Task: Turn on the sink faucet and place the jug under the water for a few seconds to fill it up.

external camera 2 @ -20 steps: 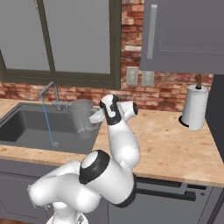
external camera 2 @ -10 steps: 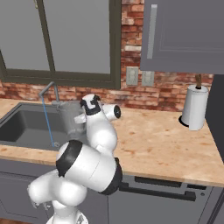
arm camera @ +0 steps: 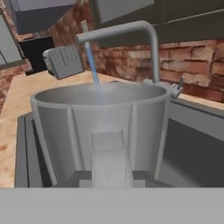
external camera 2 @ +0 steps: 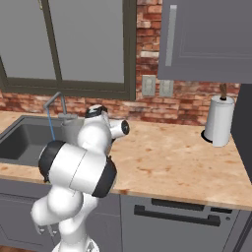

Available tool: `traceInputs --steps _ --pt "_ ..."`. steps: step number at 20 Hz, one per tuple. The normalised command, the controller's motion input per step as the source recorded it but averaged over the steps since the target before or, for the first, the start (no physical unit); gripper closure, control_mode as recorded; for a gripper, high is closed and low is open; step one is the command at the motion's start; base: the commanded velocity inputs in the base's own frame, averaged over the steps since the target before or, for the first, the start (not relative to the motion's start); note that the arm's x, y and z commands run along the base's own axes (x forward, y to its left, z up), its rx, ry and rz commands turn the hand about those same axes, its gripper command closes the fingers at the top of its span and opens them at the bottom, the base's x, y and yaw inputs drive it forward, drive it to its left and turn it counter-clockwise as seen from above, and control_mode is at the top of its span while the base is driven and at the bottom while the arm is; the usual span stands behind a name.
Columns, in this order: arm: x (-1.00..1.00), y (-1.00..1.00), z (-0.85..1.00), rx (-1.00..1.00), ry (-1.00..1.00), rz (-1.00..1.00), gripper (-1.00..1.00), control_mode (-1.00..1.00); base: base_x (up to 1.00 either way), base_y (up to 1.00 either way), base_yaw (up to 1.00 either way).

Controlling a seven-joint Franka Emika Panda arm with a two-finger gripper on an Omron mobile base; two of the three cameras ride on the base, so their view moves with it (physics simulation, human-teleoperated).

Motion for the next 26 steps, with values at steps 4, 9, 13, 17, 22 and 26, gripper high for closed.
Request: traceInputs --steps 4,9,13,17,22,26 --pt "0.06 0.16 -0.18 0.00 0.10 0.00 1.00 -1.00 0.00 0.00 0.00" --pt "0.07 0.12 -0.13 0.00 0.04 0.00 1.00 -1.00 0.00 0.00 0.00" --pt "0.18 0.16 -0.02 0.00 0.00 0.00 1.00 -1.00 0.00 0.00 0.00" --pt "0.21 0.17 0.00 -0.04 0.00 -0.04 1.00 -1.00 0.00 0.00 0.00" --pt "0.13 0.17 0.00 -0.20 0.00 -0.01 1.00 -1.00 0.00 0.00 0.00" --pt "0.07 0.38 0.00 -0.27 0.00 0.00 1.00 -1.00 0.00 0.00 0.00"
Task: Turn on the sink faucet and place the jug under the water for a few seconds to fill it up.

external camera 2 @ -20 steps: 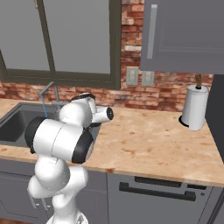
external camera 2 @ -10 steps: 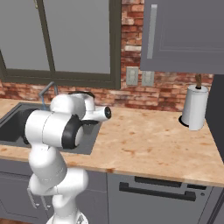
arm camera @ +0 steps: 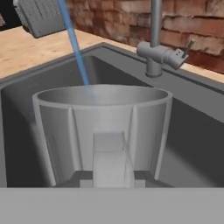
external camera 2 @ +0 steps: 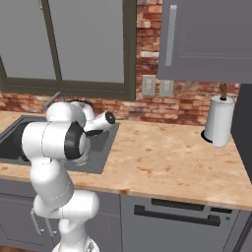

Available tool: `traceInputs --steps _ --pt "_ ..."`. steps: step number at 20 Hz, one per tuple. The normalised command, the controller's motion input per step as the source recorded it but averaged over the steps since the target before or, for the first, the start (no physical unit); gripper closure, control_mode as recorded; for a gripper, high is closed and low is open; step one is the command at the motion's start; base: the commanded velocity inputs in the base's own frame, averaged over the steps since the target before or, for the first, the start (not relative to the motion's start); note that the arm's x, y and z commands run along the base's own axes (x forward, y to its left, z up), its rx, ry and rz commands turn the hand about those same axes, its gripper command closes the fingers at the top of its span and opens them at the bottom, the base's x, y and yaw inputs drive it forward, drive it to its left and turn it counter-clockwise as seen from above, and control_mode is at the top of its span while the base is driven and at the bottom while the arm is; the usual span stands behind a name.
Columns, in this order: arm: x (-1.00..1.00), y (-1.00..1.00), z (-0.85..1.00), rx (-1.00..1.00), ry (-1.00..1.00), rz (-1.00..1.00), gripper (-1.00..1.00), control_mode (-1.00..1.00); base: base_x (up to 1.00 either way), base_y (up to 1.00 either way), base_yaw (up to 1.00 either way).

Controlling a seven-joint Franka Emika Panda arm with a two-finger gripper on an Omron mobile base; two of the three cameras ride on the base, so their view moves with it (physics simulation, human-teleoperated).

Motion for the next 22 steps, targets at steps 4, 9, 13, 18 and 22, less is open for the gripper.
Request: traceInputs --steps 4,9,13,18,22 --pt "0.01 0.45 0.06 -0.27 0.00 0.00 1.00 -1.00 0.00 0.00 0.00" --pt "0.05 0.29 0.06 -0.08 -0.08 0.00 1.00 -1.00 0.00 0.00 0.00" --pt "0.03 0.11 0.02 0.00 -0.16 0.00 1.00 -1.00 0.00 0.00 0.00" --pt "0.02 0.14 0.00 0.00 -0.18 0.00 1.00 -1.00 0.00 0.00 0.00" --pt "0.00 0.15 0.00 0.00 -0.10 0.00 1.00 -1.00 0.00 0.00 0.00"
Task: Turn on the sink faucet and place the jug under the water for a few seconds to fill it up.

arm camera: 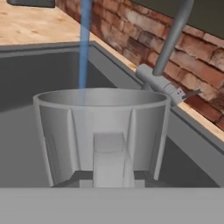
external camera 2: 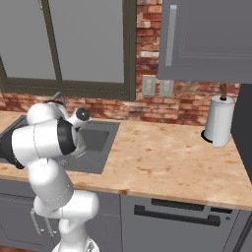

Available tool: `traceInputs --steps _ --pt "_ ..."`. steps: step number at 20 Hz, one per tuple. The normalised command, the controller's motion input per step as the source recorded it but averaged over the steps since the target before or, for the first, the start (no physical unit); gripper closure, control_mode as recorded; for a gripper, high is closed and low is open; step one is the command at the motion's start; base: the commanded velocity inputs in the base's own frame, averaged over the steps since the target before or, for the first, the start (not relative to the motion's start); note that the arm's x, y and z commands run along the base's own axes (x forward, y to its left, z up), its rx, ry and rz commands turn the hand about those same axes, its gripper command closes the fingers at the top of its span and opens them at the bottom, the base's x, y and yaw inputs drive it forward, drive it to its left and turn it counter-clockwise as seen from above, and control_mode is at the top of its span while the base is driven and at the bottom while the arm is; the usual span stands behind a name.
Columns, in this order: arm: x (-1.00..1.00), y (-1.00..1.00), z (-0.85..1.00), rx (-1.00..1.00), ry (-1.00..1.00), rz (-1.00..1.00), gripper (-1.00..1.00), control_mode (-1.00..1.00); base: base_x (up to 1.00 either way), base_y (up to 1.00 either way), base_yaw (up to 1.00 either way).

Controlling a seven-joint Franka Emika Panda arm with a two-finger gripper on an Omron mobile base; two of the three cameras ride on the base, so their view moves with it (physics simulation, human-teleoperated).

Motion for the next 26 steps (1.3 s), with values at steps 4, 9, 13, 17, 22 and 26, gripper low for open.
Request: traceInputs --steps 4,9,13,17,22,26 --pt "0.00 0.16 0.00 0.00 -0.05 0.00 1.00 -1.00 0.00 0.00 0.00" --pt "0.03 0.08 0.00 0.00 0.00 0.01 1.00 -1.00 0.00 0.00 0.00" --pt "0.13 0.11 0.01 0.01 0.00 0.00 1.00 -1.00 0.00 0.00 0.00" --pt "0.09 0.00 0.01 0.06 0.00 0.01 1.00 -1.00 0.00 0.00 0.00" --pt "0.06 0.05 0.01 0.07 0.00 0.00 1.00 -1.00 0.00 0.00 0.00" --pt "0.10 0.29 0.00 0.05 -0.01 0.00 1.00 -1.00 0.00 0.00 0.00"
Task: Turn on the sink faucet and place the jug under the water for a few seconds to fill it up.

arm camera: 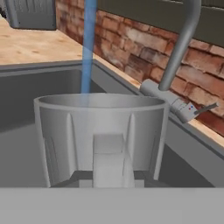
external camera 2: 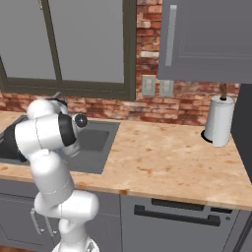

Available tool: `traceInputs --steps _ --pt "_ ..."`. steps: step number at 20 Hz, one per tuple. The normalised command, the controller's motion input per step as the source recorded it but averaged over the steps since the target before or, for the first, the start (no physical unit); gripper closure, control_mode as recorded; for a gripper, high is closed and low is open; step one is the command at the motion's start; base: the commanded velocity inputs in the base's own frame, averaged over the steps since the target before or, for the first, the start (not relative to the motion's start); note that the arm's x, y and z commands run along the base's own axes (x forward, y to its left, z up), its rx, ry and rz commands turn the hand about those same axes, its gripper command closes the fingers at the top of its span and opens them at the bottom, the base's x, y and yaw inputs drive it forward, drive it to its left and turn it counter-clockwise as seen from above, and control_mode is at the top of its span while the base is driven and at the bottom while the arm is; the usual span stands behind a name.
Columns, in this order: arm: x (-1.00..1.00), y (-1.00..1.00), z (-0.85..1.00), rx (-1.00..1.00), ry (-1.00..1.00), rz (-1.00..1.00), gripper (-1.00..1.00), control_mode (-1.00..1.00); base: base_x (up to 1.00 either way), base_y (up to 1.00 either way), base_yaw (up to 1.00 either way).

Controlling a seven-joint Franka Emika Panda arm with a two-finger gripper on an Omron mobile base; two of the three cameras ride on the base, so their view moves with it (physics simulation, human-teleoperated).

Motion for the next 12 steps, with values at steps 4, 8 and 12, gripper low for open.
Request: traceInputs --steps 4,8,12 --pt "0.15 0.30 0.00 0.04 -0.01 0.00 1.00 -1.00 0.00 0.00 0.00" --pt "0.15 0.26 0.00 0.03 0.00 0.00 1.00 -1.00 0.00 0.00 0.00" --pt "0.13 0.24 0.00 0.03 0.00 0.00 1.00 -1.00 0.00 0.00 0.00"
